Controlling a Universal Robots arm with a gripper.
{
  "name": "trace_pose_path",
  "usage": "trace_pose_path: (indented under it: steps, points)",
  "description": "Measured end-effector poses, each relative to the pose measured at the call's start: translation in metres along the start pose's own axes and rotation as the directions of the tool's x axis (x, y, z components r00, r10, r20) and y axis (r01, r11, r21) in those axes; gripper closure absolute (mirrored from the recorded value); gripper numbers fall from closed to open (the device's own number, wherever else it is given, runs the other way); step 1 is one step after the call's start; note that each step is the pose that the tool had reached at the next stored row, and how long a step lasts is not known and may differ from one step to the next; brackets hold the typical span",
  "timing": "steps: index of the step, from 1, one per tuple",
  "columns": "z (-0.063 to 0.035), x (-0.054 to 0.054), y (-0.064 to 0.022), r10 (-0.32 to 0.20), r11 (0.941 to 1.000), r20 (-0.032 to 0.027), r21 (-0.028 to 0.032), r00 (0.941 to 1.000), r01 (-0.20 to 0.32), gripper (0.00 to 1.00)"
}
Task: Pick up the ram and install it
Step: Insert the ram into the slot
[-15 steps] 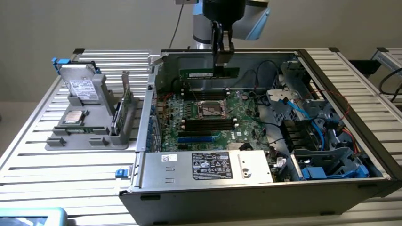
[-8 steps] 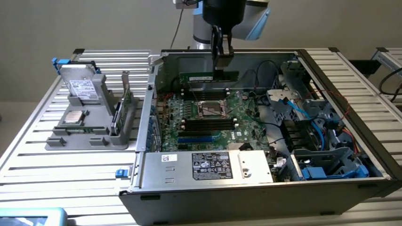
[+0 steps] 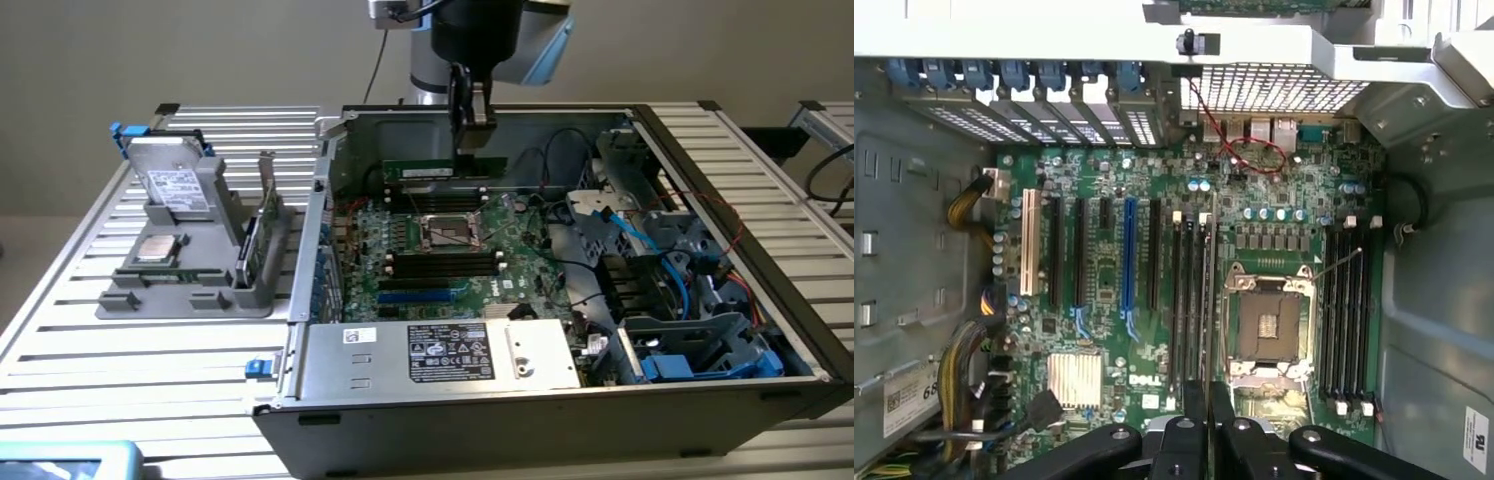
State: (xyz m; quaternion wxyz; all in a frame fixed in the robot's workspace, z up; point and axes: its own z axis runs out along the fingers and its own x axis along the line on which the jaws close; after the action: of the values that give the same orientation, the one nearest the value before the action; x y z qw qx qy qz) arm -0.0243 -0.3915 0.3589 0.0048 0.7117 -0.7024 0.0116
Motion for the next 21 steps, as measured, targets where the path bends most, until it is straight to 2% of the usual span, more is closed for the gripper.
trace_pose_path:
  steps: [4, 8, 9, 11, 14, 15, 21]
  points:
    - [0.0073, 0.000, -0.0033, 0.017, 0.9999, 0.0020, -0.0004, 0.9999, -0.017, 0.87]
    - [0.0097, 0.000, -0.0036, 0.021, 0.9998, 0.0015, -0.0004, 0.9998, -0.021, 0.87]
    - [0.0104, 0.000, -0.0036, 0.022, 0.9998, -0.0015, 0.0005, 0.9998, -0.022, 0.87]
    - [0.0115, -0.001, -0.0037, 0.022, 0.9998, -0.0127, 0.0028, 0.9997, -0.021, 0.87]
    - [0.0136, -0.003, -0.0036, 0.022, 0.9998, -0.0262, 0.0047, 0.9994, -0.022, 0.87]
    - [0.0148, -0.004, -0.0036, 0.022, 0.9998, -0.0277, 0.0048, 0.9994, -0.022, 0.87]
    - [0.0256, -0.005, -0.0036, 0.022, 0.9998, -0.0281, 0.0048, 0.9994, -0.022, 0.87]
